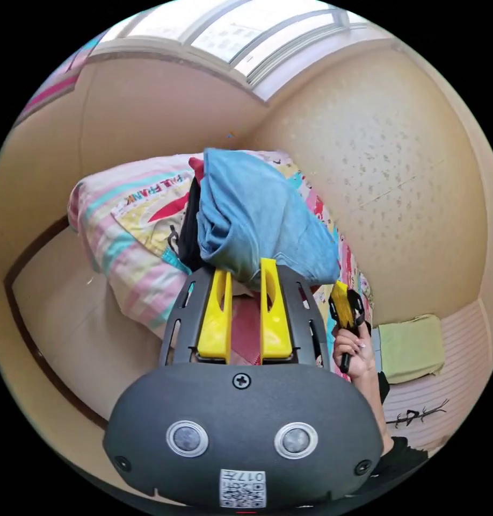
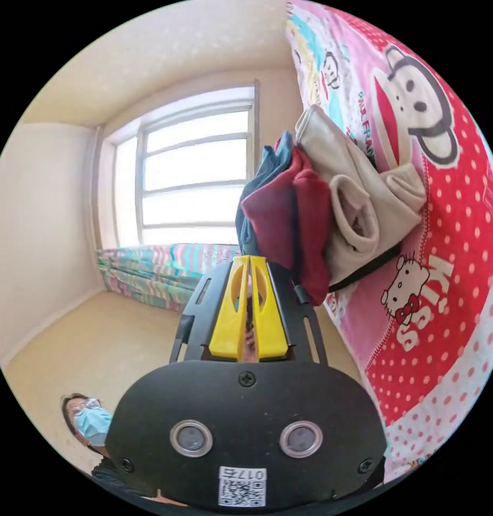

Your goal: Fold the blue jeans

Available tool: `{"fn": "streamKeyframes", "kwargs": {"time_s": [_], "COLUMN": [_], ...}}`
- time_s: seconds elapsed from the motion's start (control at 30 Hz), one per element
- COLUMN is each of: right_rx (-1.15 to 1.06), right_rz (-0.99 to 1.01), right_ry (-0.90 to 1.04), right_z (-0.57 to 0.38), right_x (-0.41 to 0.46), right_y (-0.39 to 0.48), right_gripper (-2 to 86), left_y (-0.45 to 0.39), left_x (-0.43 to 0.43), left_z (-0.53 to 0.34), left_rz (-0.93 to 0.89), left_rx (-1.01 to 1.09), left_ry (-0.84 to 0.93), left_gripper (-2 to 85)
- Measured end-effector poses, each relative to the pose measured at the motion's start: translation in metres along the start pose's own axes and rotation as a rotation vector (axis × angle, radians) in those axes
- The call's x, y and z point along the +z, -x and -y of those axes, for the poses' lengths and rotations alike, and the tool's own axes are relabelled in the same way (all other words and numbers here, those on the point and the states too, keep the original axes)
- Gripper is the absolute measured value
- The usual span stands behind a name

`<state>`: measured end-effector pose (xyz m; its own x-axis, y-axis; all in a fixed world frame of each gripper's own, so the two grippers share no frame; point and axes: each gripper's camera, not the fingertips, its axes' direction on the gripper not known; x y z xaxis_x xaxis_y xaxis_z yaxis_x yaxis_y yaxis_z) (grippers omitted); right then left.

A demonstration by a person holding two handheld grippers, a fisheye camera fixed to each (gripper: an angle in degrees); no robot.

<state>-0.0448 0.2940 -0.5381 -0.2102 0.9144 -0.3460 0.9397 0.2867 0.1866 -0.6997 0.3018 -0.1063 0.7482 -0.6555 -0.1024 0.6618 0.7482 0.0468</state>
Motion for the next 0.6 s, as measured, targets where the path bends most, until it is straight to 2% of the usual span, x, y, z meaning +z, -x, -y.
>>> {"fn": "streamKeyframes", "kwargs": {"time_s": [0.1,0.13,0.2,0.27,0.33,0.4,0.47,0.53,0.6], "right_rx": [-0.15,-0.259,-0.427,-0.592,-0.629,-0.573,-0.343,-0.176,-0.122], "right_rz": [-0.034,-0.126,-0.341,-0.694,-0.936,-1.114,-1.259,-1.231,-1.133], "right_ry": [0.034,0.081,0.151,0.168,0.134,0.106,0.073,0.024,-0.066], "right_z": [-0.001,-0.007,-0.032,-0.09,-0.139,-0.184,-0.234,-0.276,-0.322], "right_x": [-0.038,-0.053,-0.075,-0.108,-0.14,-0.179,-0.247,-0.305,-0.357], "right_y": [0.052,0.088,0.143,0.191,0.199,0.183,0.137,0.107,0.104], "right_gripper": [0.6,0.5,0.5,0.5,0.5,0.5,0.7,0.8,0.9], "left_y": [-0.014,-0.034,-0.074,-0.122,-0.188,-0.234,-0.272,-0.315,-0.352], "left_x": [-0.049,-0.072,-0.101,-0.114,-0.093,-0.047,0.021,0.131,0.194], "left_z": [-0.013,-0.018,-0.034,-0.059,-0.102,-0.139,-0.184,-0.245,-0.293], "left_rz": [-0.045,-0.065,-0.082,-0.04,0.017,0.067,0.107,0.129,0.106], "left_rx": [0.014,0.073,0.191,0.3,0.462,0.567,0.679,0.792,0.876], "left_ry": [-0.107,-0.151,-0.219,-0.258,-0.233,-0.159,-0.082,0.208,0.381], "left_gripper": [4.0,0.5,-0.4,-0.7,-0.9,-1.0,-1.0,-1.0,-1.0]}}
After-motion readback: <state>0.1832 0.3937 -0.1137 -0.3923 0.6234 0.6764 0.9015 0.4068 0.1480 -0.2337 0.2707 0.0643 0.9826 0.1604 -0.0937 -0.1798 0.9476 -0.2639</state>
